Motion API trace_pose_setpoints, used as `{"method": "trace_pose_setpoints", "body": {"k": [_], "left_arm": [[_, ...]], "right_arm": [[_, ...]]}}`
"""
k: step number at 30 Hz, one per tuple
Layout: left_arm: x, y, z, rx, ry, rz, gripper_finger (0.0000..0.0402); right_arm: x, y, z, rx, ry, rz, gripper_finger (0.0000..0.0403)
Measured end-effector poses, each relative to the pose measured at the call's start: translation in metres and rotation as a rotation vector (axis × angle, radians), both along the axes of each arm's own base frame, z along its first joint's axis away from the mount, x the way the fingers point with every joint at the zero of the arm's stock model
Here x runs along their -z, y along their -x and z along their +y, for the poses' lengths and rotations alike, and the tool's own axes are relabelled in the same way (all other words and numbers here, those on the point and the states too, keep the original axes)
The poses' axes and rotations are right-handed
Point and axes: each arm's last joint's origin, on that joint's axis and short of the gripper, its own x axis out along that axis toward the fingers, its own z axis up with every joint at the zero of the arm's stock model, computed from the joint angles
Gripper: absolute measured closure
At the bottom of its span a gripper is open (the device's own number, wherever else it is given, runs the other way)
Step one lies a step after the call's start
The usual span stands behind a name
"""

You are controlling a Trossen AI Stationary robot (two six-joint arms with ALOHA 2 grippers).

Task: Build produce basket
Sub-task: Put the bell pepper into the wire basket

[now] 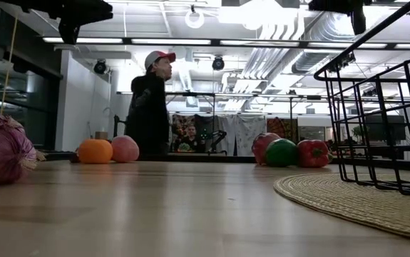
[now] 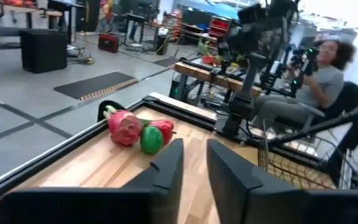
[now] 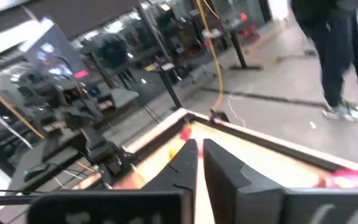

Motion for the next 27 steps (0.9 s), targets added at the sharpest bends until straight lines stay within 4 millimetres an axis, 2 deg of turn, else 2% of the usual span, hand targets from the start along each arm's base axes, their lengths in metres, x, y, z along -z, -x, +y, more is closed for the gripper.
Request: {"method": "trace_pose_setpoints", "body": {"k": [7, 11, 14, 19, 23, 27], "left_arm": [[-0.001, 0.002, 0.010, -0.045, 0.097, -0.050, 0.0238], [-0.001, 0.003, 0.014, -0.067, 0.156, -0.081, 0.0194], [-0.001, 0.004, 0.015, -0.073, 0.171, -0.098, 0.0170], [-0.003, 0.004, 0.015, -0.065, 0.169, -0.115, 0.0149], [-0.003, 0.004, 0.015, -0.065, 0.169, -0.116, 0.0145], [-0.003, 0.004, 0.015, -0.066, 0.165, -0.114, 0.0144]], "right_arm": [[0.012, -0.013, -0.006, 0.053, -0.144, 0.043, 0.0257], [0.018, -0.022, -0.016, 0.052, -0.215, 0.063, 0.0179], [0.024, -0.029, -0.027, 0.039, -0.278, 0.085, 0.0142], [0.028, -0.038, -0.045, 0.041, -0.321, 0.167, 0.0128], [0.010, -0.045, -0.057, 0.087, -0.289, 0.315, 0.0127], [-0.003, -0.046, -0.072, 0.248, -0.321, 0.585, 0.0127]]}}
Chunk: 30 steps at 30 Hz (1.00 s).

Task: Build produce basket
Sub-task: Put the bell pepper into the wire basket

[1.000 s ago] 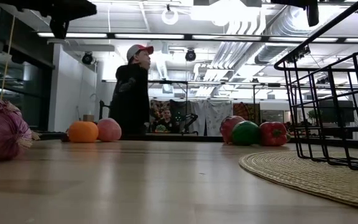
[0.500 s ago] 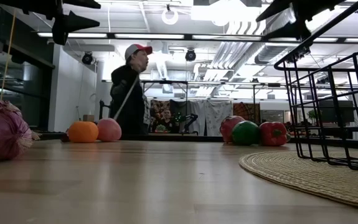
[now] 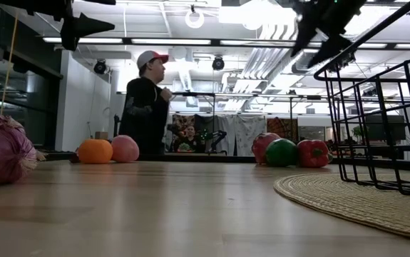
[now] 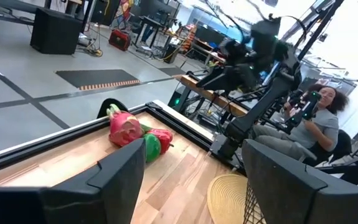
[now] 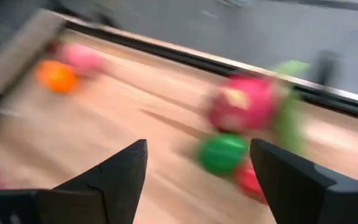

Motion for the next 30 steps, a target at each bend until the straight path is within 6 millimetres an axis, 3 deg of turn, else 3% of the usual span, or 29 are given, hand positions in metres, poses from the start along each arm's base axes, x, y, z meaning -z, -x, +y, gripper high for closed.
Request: {"method": "trace_pose_setpoints", "body": {"k": [4, 11, 20, 30], "left_arm": [[0.000, 0.000, 0.000, -0.005, -0.018, 0.010, 0.0144], [0.000, 0.001, 0.001, -0.025, -0.018, 0.007, 0.0144], [0.000, 0.001, 0.001, -0.040, -0.024, 0.009, 0.0144], [0.000, 0.001, 0.001, -0.058, -0.011, 0.002, 0.0144]], "right_arm": [[-0.001, 0.002, -0.013, 0.067, -0.100, 0.201, 0.0127], [0.024, 0.009, -0.010, 0.185, -0.370, 0.305, 0.0127], [0.059, 0.013, -0.007, 0.271, -0.430, 0.261, 0.0127], [0.108, 0.003, -0.027, 0.368, -0.438, 0.086, 0.0127]]}}
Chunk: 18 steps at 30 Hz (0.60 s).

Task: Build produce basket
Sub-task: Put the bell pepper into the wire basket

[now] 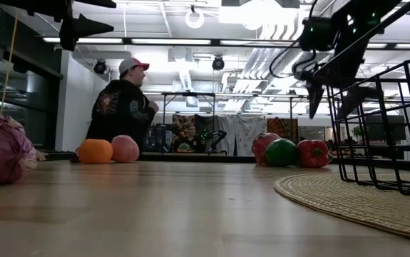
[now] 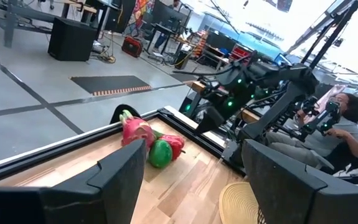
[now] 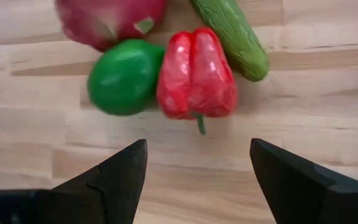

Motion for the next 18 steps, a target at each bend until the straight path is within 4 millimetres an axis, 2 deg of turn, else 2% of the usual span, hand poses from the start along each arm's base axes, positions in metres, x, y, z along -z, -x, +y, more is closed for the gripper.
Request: {"method": "trace_pose_setpoints", "body": {"k": [11, 18], "left_arm": [[0.000, 0.000, 0.001, -0.026, -0.006, 0.003, 0.0144], [0.000, 0.000, 0.001, -0.025, -0.006, 0.003, 0.0144]], "right_arm": [[0.035, -0.016, -0.034, 0.012, 0.032, 0.001, 0.0127], [0.053, -0.024, -0.043, 0.024, 0.008, 0.057, 0.0127]]}}
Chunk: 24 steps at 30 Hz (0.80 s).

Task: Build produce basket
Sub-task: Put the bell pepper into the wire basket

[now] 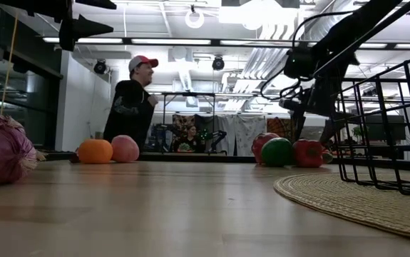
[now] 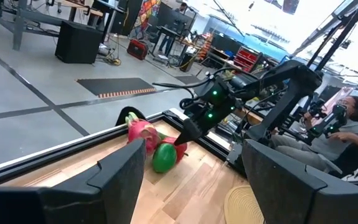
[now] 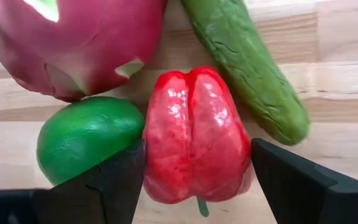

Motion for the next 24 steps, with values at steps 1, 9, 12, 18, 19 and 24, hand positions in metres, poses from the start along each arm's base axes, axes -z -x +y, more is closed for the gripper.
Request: {"method": "trace_pose_setpoints", "body": {"k": [1, 9, 12, 18, 19, 24], "left_arm": [[0.000, 0.000, 0.000, 0.000, 0.000, 0.000, 0.0144], [0.000, 0.000, 0.000, 0.000, 0.000, 0.001, 0.0145], [0.000, 0.000, 0.000, 0.000, 0.001, 0.004, 0.0145], [0.001, 0.000, 0.000, 0.000, 0.002, 0.008, 0.0145], [0.001, 0.000, 0.000, 0.000, 0.002, 0.008, 0.0145], [0.001, 0.000, 0.000, 0.000, 0.002, 0.008, 0.0145]], "right_arm": [[0.001, -0.002, 0.000, -0.004, 0.001, -0.002, 0.0127], [0.007, -0.003, -0.001, 0.016, -0.014, 0.024, 0.0127], [0.008, -0.002, -0.001, 0.009, -0.015, 0.035, 0.0132], [0.007, -0.001, 0.000, 0.016, -0.018, 0.032, 0.0179], [0.006, 0.000, 0.001, 0.013, -0.016, 0.031, 0.0188], [-0.009, 0.008, 0.010, -0.015, 0.002, 0.012, 0.0220]]}}
